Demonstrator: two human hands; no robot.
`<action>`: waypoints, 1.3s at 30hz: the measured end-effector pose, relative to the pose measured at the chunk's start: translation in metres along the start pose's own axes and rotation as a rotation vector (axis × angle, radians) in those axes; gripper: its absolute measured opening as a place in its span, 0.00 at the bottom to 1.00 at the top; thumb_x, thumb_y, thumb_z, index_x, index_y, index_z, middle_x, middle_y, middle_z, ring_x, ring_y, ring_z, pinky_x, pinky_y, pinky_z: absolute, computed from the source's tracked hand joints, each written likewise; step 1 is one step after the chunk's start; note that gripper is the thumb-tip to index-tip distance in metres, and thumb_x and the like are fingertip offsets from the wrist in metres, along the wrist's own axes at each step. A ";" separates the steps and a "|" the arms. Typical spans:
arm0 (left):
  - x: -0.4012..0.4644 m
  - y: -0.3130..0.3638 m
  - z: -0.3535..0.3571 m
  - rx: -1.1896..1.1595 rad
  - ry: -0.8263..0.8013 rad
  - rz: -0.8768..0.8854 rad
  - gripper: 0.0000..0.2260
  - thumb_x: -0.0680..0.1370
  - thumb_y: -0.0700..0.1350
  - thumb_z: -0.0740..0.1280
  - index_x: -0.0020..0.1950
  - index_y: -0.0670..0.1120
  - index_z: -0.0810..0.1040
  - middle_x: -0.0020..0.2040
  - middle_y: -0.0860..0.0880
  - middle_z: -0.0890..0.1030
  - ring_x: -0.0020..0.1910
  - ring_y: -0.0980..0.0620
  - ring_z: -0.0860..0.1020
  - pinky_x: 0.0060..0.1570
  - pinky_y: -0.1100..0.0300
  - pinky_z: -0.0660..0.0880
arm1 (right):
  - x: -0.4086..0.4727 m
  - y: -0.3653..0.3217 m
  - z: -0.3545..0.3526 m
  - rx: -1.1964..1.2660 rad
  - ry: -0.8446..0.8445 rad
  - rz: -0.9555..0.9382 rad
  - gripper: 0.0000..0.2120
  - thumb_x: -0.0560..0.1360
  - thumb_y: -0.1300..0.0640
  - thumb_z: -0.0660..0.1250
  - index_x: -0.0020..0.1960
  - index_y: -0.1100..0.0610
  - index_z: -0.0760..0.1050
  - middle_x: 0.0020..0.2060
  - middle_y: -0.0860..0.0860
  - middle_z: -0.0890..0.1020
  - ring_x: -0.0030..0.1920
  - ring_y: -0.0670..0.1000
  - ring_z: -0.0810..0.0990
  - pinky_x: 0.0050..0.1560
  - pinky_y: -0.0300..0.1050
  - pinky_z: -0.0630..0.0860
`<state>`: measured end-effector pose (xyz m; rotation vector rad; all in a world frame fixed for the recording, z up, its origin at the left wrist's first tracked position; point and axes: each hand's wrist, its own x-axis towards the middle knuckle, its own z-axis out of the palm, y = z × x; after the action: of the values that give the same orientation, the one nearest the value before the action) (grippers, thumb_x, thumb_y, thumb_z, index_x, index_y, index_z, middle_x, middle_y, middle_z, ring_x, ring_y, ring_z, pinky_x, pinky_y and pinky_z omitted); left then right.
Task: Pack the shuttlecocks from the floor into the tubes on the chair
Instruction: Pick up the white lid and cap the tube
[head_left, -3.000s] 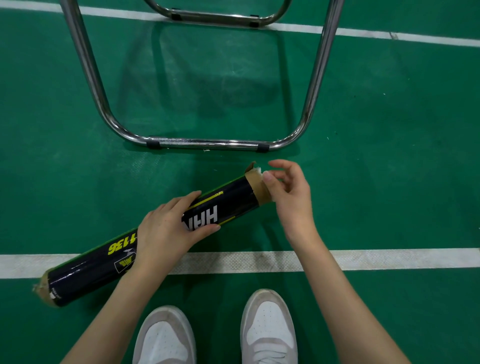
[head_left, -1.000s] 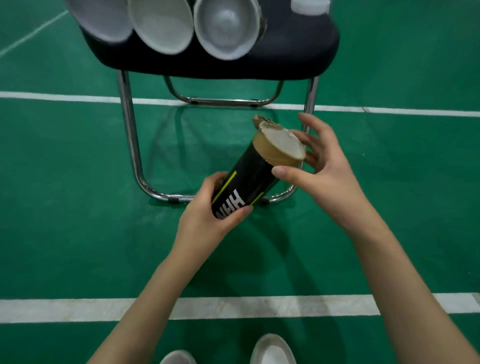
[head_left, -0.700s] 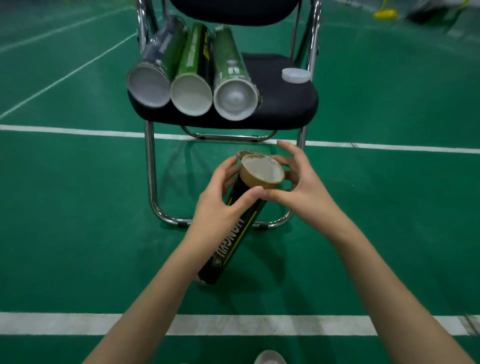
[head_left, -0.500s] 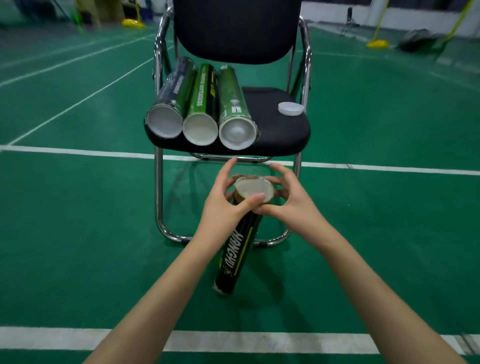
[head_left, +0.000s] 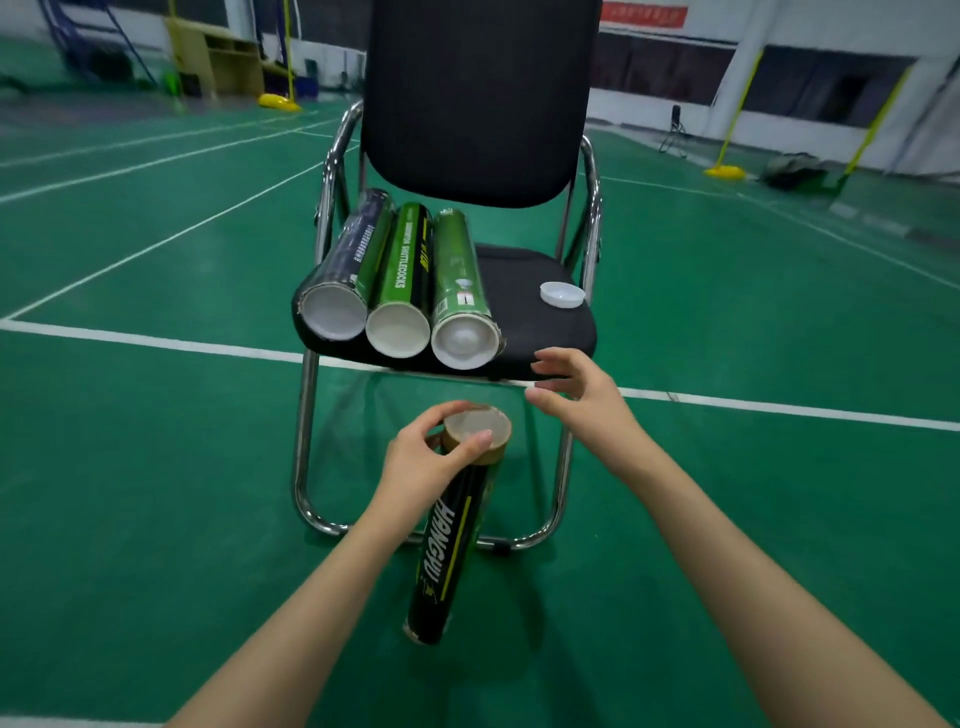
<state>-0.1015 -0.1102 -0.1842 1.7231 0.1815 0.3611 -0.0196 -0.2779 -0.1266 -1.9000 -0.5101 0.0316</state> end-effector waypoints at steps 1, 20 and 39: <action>0.003 -0.001 0.000 0.008 -0.003 0.001 0.16 0.69 0.51 0.75 0.55 0.57 0.79 0.51 0.57 0.81 0.52 0.59 0.78 0.51 0.64 0.75 | 0.006 0.000 -0.002 -0.010 0.028 0.000 0.17 0.71 0.61 0.70 0.58 0.54 0.71 0.53 0.50 0.78 0.50 0.47 0.78 0.51 0.35 0.75; 0.034 -0.008 0.012 0.002 0.005 -0.023 0.17 0.69 0.51 0.74 0.57 0.60 0.76 0.48 0.61 0.77 0.46 0.68 0.73 0.37 0.78 0.70 | 0.146 0.033 -0.027 -0.472 0.318 0.173 0.15 0.77 0.56 0.60 0.63 0.51 0.72 0.55 0.55 0.67 0.40 0.53 0.71 0.46 0.42 0.67; 0.028 -0.011 0.010 -0.035 0.002 -0.020 0.17 0.70 0.51 0.73 0.57 0.60 0.77 0.50 0.59 0.78 0.49 0.66 0.74 0.42 0.76 0.72 | 0.134 0.019 -0.020 -0.422 0.411 0.084 0.03 0.76 0.54 0.65 0.45 0.50 0.77 0.49 0.55 0.73 0.44 0.53 0.73 0.44 0.45 0.67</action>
<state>-0.0709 -0.1084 -0.1930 1.6848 0.1927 0.3496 0.1132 -0.2525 -0.1074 -2.2593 -0.1609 -0.4344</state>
